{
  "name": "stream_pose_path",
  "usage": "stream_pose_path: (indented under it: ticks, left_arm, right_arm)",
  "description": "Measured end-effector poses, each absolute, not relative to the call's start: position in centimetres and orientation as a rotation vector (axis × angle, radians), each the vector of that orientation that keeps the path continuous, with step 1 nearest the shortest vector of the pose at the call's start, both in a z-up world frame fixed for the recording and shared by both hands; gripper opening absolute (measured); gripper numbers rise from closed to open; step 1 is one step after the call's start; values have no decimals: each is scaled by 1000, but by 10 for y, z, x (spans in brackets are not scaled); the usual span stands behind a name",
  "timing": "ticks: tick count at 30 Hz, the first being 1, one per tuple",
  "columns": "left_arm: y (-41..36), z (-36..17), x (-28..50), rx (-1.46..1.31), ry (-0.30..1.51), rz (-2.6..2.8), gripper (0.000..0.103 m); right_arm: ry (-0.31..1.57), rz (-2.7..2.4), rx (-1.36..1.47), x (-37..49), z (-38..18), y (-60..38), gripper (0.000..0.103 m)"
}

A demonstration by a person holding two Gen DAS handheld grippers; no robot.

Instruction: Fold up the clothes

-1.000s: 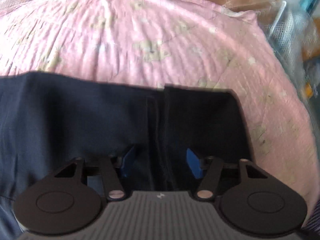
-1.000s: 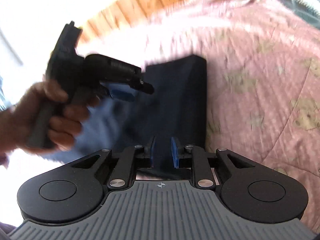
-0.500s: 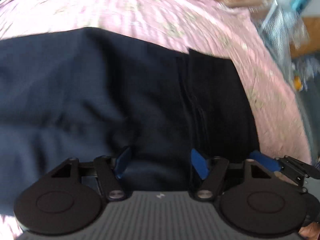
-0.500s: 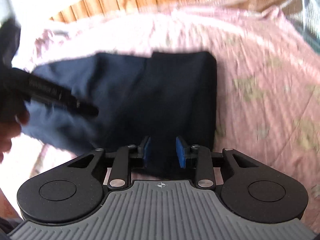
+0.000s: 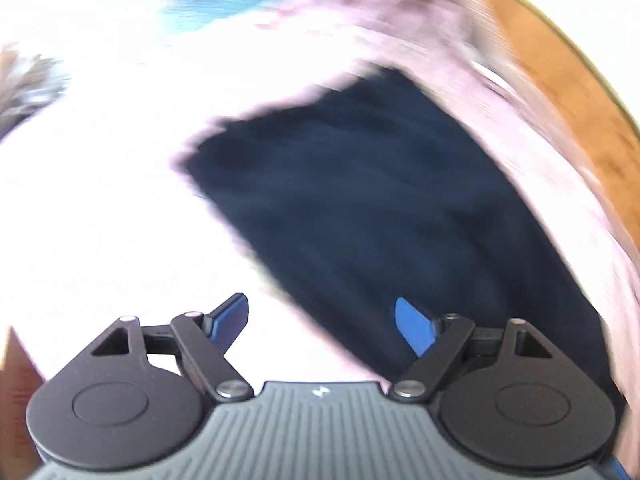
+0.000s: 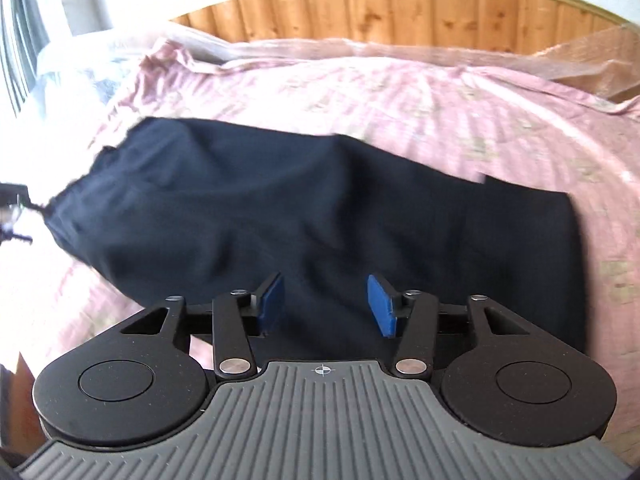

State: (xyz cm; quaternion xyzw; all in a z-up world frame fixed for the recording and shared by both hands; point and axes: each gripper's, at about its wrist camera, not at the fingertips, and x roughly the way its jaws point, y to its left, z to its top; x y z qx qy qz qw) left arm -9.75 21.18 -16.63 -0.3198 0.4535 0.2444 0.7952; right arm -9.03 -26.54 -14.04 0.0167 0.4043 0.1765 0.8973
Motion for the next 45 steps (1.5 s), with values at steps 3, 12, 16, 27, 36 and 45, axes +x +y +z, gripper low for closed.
stream_pose_path:
  ticks: [3,12,16,27,36,45]
  left_arm:
    - [268,-183,-107,-850,915,535,83]
    - [317,-212,-98,-1040,738,466,102]
    - [304,-194,-86,-928,728,400,30]
    - [223,-154,-61,-433,709,87,25]
    - [138,-154,-54,-26,718,-180,25]
    - [148,-167,-54,-61,745,-204,26]
  right_arm:
    - [852,429,0,-82,-136,-212,51]
    - [893,620,-105,-58,-123,-51,56]
    - [936,631,-74,-27,-124,-7,56]
    - [1145,553,-224,72,-187,78,48]
    - [1210,629,-201,148,-167,131,96]
    - [1231,679,-411,187,-170,223,93]
